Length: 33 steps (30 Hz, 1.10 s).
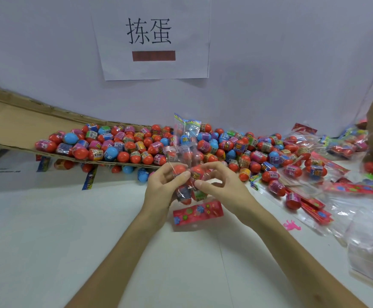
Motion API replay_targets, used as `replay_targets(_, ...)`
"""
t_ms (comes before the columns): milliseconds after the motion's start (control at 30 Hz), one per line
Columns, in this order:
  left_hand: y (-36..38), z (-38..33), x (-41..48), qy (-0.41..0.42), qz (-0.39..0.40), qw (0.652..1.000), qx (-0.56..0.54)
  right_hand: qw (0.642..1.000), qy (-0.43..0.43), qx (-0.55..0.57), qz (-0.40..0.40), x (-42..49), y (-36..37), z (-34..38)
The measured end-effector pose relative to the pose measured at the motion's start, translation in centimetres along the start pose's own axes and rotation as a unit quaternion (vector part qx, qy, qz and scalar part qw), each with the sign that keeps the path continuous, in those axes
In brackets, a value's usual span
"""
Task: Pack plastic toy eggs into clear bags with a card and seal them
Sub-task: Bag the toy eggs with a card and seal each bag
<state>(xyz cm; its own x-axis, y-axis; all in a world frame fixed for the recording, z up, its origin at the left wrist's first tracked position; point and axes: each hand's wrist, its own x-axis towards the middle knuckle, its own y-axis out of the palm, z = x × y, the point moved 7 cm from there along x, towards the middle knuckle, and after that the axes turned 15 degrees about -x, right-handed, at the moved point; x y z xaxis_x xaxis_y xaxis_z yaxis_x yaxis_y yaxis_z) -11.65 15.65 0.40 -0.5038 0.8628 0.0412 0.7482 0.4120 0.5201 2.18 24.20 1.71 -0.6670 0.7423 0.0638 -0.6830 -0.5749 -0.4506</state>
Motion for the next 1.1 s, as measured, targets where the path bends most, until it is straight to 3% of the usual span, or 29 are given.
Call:
replay_targets(167, 0.3, 0.1, -0.2, -0.029, 0.002, 0.999, -0.027, 0.996, -0.06, -0.064, -0.031, 0.1, -0.2, 0.5)
replay_targets(500, 1.4, 0.7, -0.5, -0.034, 0.057, 0.997, 0.042, 0.992, -0.052, -0.004, -0.116, 0.1, -1.8, 0.4)
replay_targets(800, -0.1, -0.6, -0.2, 0.015, -0.055, 0.998, 0.029, 0.993, -0.021, 0.041, -0.105, 0.1, -1.8, 0.3)
replay_targets(1000, -0.2, -0.7, -0.3, 0.032, -0.07, 0.996, 0.032, 1.0, 0.008, 0.021, -0.02, 0.3, -0.1, -0.2)
replay_targets(1100, -0.1, -0.7, -0.4, 0.039, -0.066, 0.995, 0.056, 0.999, 0.006, 0.024, -0.044, 0.2, 0.0, -0.4)
